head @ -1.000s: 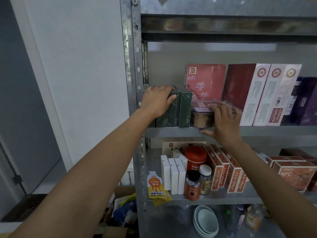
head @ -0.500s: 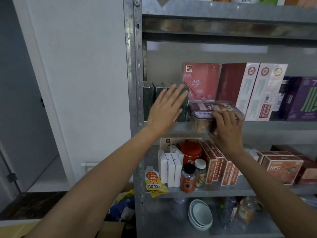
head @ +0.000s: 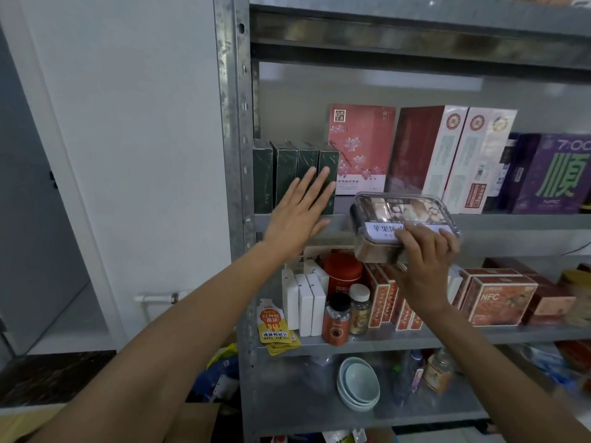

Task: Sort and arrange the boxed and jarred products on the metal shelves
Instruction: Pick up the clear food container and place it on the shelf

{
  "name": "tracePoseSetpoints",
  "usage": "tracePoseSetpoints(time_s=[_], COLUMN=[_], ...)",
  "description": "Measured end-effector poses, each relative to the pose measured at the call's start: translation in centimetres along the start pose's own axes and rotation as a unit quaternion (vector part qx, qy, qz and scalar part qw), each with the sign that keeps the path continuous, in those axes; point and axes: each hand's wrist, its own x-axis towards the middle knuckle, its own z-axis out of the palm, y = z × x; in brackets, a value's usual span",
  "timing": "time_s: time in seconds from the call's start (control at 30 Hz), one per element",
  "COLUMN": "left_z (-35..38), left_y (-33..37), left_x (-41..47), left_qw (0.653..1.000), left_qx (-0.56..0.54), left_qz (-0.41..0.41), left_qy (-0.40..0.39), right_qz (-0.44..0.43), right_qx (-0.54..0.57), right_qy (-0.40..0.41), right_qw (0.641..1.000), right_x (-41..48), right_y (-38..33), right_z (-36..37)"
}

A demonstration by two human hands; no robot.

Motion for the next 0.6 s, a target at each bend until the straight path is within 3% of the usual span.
tracePoseSetpoints(time_s=[0.03, 0.07, 0.1, 0.17, 0.2, 0.23, 0.27, 0.33, 0.47, 0.6], left_z=[-0.6, -1.3, -2.2, -4.3, -4.8, -5.0, -5.3, -5.2, -4.6, -4.1], left_y=[1.2, 2.7, 4.2, 7.0, 7.9, 8.4, 8.5, 8.2, 8.2, 7.3], left_x=[-0.6, -1.2, -2.0, -3.6, -4.4, -5.0, -5.5, -6.2, -8.0, -10.5], left_qw=[0.992, 0.957, 0.888, 0.683, 0.591, 0.522, 0.477, 0.437, 0.406, 0.322], left_qx=[-0.122, -0.269, -0.425, -0.678, -0.748, -0.789, -0.81, -0.822, -0.8, -0.785], left_qz=[-0.035, -0.098, -0.171, -0.272, -0.3, -0.318, -0.332, -0.358, -0.435, -0.509], left_qy=[0.026, 0.044, 0.039, -0.017, -0.045, -0.066, -0.072, -0.064, -0.079, -0.146], right_qz=[-0.011, -0.024, -0.037, -0.064, -0.077, -0.088, -0.096, -0.107, -0.132, -0.046], right_qx=[-0.005, -0.01, -0.015, -0.023, -0.027, -0.029, -0.029, -0.021, 0.015, 0.083], right_qy=[0.016, 0.035, 0.054, 0.093, 0.109, 0.121, 0.127, 0.13, 0.094, -0.004], right_qw=[1.0, 0.999, 0.998, 0.993, 0.991, 0.988, 0.987, 0.986, 0.987, 0.995], right_x=[-0.4, -0.7, -0.9, -1.3, -1.5, -1.7, -1.9, -2.4, -3.6, -5.7], right_y=[-0.1, -0.3, -0.6, -1.3, -1.8, -2.3, -2.8, -3.7, -5.0, -4.3], right_z=[-0.2, -0.3, -0.5, -0.7, -0.9, -1.0, -1.3, -1.7, -3.2, -5.8])
